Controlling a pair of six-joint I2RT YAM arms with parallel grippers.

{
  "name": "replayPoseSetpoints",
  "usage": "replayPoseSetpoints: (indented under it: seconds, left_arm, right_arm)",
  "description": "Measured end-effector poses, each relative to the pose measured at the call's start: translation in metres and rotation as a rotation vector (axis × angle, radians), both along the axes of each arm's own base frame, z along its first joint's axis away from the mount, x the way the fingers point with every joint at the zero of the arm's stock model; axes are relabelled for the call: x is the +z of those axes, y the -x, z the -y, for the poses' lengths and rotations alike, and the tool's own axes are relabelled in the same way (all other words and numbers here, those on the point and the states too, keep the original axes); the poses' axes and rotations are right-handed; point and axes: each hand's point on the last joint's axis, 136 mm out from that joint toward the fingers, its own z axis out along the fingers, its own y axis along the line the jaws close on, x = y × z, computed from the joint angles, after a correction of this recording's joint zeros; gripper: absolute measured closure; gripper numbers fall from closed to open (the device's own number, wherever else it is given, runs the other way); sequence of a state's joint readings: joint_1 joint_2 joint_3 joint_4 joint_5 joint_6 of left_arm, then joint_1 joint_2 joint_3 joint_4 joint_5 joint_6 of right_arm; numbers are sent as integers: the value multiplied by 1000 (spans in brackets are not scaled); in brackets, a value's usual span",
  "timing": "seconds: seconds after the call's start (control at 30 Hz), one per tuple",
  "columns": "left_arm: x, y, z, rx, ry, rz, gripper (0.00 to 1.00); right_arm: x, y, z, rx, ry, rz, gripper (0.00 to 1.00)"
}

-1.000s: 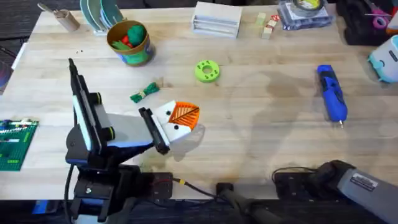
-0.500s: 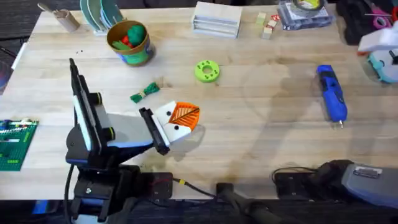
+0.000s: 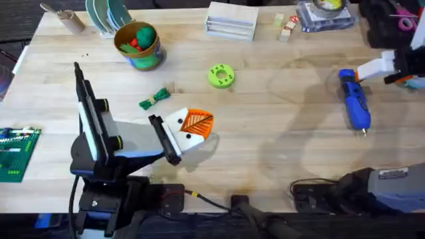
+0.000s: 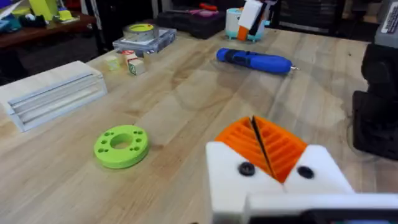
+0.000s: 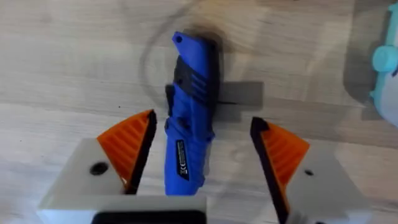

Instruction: Pick up the gripper from the table and insert it into the empty holder that is missing its gripper. Then pick up a screw, insert it into the mounting hole, and use the screwdriver to tighten it. Finally, clean up the table by picking up the vegetable and placing it into the bucket.

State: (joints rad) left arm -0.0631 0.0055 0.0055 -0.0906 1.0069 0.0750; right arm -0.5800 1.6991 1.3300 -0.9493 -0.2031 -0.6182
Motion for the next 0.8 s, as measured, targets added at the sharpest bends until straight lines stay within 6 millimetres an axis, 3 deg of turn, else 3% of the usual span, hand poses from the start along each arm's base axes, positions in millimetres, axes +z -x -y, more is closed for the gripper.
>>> replayPoseSetpoints:
  seconds: [0.27,0.43,0.6,0.8]
  left_arm:
    - [0,0,0,0,0,0,984]
    - [0,0,0,0,0,0,984]
    - [0,0,0,0,0,0,984]
    - [0,0,0,0,0,0,984]
  right_arm:
    - [-26,-17,-6,59,-8,-19,9]
    - [-37,-29,-20,134,-4,-21,10]
    - [-50,-31,-31,194,-6,-54,10]
    - [-61,-27,-27,198,16,-101,10]
